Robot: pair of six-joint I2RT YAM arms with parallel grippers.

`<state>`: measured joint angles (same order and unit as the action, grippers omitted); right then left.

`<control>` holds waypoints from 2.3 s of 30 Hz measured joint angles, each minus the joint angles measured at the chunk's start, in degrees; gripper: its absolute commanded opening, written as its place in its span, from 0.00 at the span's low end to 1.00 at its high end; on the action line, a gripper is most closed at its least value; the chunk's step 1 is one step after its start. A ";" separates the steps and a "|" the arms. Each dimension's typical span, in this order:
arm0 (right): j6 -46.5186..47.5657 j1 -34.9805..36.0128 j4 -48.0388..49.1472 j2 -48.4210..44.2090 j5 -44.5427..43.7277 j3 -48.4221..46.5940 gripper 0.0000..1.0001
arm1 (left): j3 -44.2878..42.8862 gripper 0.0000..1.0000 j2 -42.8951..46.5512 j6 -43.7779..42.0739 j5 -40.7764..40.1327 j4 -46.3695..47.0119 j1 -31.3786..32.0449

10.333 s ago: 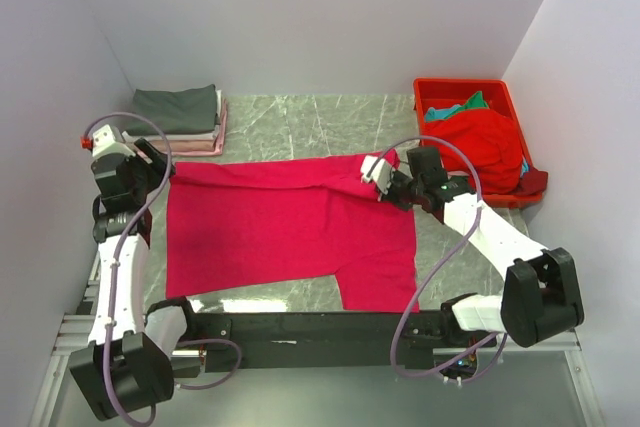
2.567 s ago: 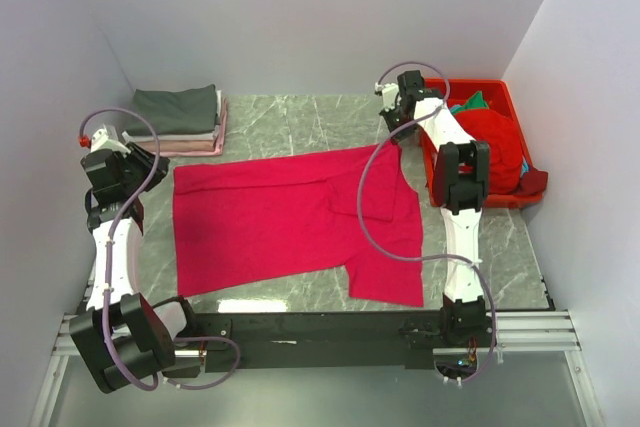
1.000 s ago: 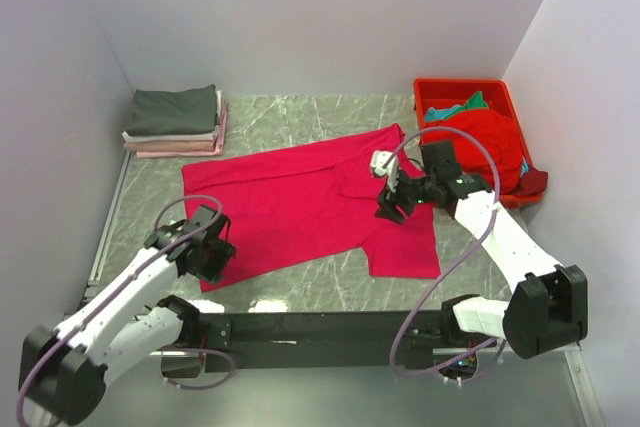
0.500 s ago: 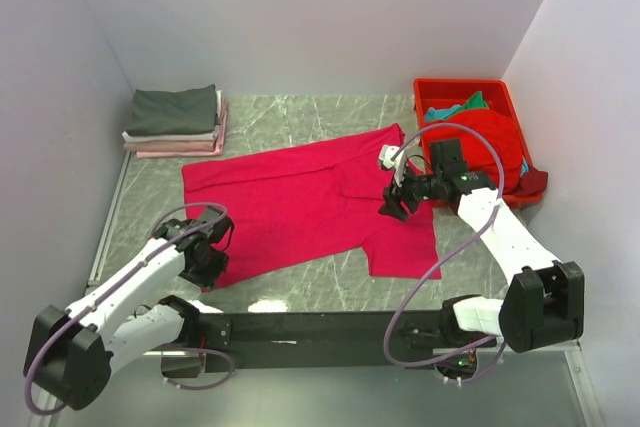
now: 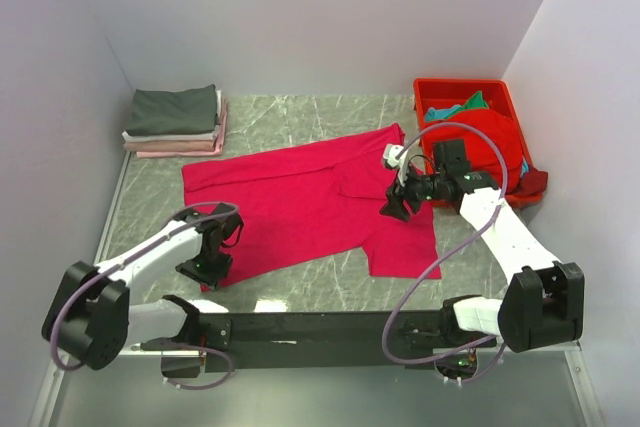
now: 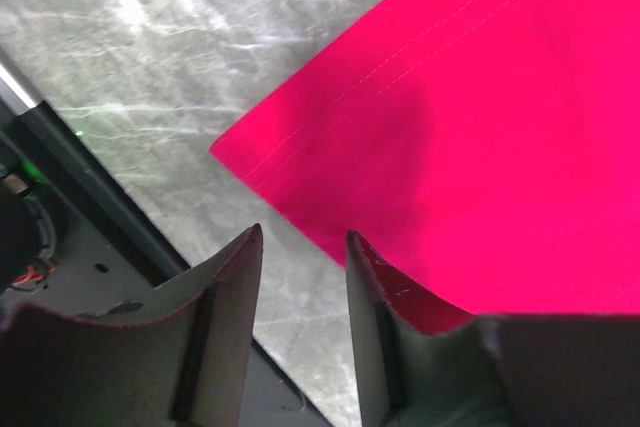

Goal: Fold and stack the t-shirts
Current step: Fold the tshirt

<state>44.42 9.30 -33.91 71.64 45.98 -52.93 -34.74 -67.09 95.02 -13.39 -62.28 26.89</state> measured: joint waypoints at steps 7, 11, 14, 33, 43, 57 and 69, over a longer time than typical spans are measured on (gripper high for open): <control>0.22 -1.16 -0.57 0.00 0.76 0.00 0.64 | 0.79 0.35 -2.95 0.15 -0.02 3.80 0.00; 0.42 -1.44 -1.62 0.00 1.44 -0.20 0.64 | 0.74 0.27 -3.56 0.11 0.00 3.98 -0.07; 0.46 -1.46 -1.92 0.00 1.68 -0.33 0.64 | 0.61 0.17 -3.69 -0.04 -0.02 5.01 -0.17; 1.11 -1.46 -3.85 0.11 1.68 -0.76 0.64 | -0.83 0.53 1.40 -2.75 -1.70 2.58 -3.19; 1.49 -1.49 -4.26 0.28 1.70 -1.27 0.64 | -0.92 0.42 -2.38 -3.04 -0.59 1.14 -4.59; 1.79 -2.71 -4.48 0.28 2.16 -1.33 0.64 | -2.56 0.42 -8.94 -7.41 0.70 1.55 -5.84; 1.95 -2.82 -5.84 0.33 2.16 -2.36 0.64 | -2.36 0.02 -8.44 -9.86 -0.42 4.31 -5.84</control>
<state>46.37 6.48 -39.75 71.96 48.14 -55.29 -37.10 -75.53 85.17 -13.80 -57.98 21.06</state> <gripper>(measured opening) 0.643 0.046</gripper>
